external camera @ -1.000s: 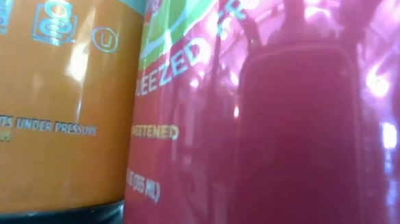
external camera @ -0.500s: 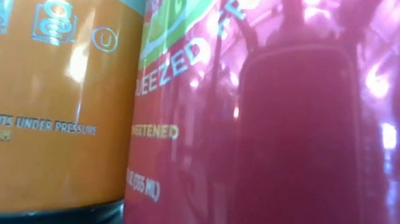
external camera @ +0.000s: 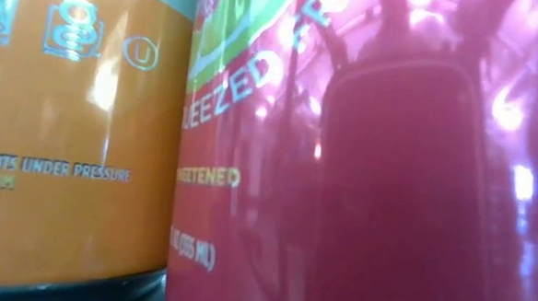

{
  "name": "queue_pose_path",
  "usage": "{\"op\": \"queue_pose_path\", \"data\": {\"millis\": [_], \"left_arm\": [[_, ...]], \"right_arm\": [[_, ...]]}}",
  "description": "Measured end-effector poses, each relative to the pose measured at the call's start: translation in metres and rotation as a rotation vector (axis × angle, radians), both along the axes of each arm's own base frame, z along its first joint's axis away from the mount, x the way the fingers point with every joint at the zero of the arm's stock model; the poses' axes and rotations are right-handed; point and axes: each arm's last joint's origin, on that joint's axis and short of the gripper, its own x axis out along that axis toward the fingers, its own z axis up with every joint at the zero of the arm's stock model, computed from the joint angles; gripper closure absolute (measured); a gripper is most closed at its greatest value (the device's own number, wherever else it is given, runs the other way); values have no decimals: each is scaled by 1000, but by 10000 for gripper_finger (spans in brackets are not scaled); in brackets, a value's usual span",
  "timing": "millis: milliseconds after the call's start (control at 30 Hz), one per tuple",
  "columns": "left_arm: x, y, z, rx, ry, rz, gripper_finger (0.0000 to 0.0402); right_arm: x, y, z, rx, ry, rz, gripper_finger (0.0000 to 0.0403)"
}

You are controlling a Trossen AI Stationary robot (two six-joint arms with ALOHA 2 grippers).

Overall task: Sort soda cans
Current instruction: Put the left orange soda can into the left transparent bin

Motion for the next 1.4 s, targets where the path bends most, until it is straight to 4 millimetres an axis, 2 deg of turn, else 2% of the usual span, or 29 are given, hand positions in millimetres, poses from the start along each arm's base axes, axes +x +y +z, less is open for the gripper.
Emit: {"op": "queue_pose_path", "data": {"millis": [133, 433, 600, 967, 1400], "left_arm": [[2, 0, 2, -8, 2, 6, 86], [5, -2, 7, -39, 4, 74, 86], [10, 3, 18, -91, 18, 113, 86], [23, 44, 56, -168, -36, 222, 87], [18, 97, 108, -281, -238, 265, 87]], "right_arm": [[0, 0, 0, -4, 1, 2, 403], [0, 0, 0, -50, 2, 26, 403], [0, 0, 0, -68, 2, 36, 403], [0, 0, 0, -132, 4, 71, 403], [-1, -1, -1, -151, 13, 78, 403]]}}
